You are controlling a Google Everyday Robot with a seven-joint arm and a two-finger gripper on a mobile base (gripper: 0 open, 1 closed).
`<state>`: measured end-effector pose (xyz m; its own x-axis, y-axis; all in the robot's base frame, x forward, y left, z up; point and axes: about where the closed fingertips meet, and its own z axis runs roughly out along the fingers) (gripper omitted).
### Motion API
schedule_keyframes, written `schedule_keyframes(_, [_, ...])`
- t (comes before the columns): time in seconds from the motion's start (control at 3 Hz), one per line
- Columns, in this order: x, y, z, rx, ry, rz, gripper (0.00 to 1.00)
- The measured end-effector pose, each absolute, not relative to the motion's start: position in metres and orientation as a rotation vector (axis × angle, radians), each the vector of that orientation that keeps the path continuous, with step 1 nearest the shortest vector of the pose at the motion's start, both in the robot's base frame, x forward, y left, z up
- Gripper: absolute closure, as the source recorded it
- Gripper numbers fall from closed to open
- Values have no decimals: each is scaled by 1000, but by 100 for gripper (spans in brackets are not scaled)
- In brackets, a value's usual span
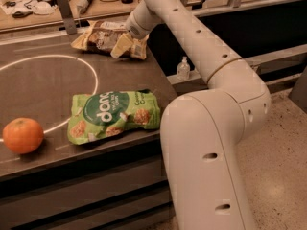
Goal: Move brown chip bag near green rice chip bag
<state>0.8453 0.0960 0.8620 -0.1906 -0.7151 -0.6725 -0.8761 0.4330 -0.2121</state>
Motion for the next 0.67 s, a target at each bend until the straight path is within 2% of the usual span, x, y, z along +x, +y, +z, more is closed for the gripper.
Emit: schedule_keyframes(0.67, [838, 83, 839, -1375, 2012, 278, 64])
